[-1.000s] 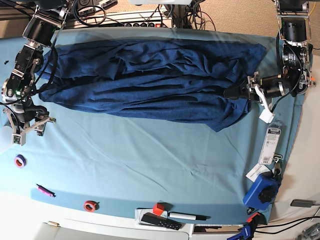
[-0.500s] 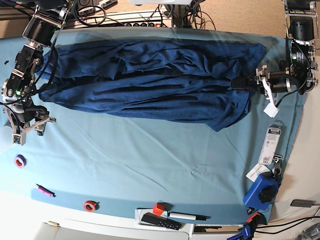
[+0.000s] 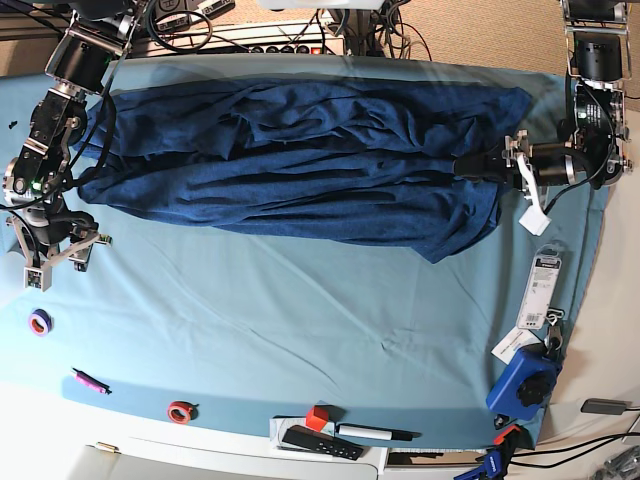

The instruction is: Layout the t-shirt on the table in an organized manner, then fold the t-shirt properly

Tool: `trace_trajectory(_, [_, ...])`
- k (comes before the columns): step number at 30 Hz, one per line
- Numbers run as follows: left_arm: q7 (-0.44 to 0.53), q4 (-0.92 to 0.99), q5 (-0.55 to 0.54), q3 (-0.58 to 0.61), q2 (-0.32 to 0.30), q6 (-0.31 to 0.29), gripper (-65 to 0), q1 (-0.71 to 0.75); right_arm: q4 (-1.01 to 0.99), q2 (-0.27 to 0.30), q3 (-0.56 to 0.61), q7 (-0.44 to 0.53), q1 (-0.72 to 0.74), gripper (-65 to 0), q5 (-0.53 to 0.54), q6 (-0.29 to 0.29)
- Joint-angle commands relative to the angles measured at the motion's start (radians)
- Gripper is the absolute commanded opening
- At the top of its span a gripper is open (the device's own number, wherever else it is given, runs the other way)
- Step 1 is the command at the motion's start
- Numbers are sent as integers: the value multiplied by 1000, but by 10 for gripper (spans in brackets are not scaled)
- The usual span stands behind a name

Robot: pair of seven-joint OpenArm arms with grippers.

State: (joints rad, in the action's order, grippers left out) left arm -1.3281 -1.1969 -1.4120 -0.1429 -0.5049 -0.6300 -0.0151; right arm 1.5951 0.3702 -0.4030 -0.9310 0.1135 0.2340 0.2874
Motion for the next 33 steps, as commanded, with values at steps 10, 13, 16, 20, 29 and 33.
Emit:
trace_trajectory(10, [-68,-13,120,75,17,7,-367,15,15,20,-5,21,19,-340,1,-1])
trace_trajectory(13, [-68,-49,181,75,16,31,-367,15,15,21,-5,19,19,-340,1,-1])
trace_trajectory(16, [-32,-101,278,75,14,37,-367,15,15,20,-5,18,19,-340,1,-1])
trace_trajectory(20, [-1,-154,362,75,8,58,-367,15,15,20,-5,18,19,-340,1,-1])
trace_trajectory(29, [56,-158,361,75,2,91,-367,24,15,21,-5,11,19,-340,0,-1])
trace_trajectory(33, [83,-158,309,74,3,100,-367,35,15,20,-5,3,19,-340,0,-1])
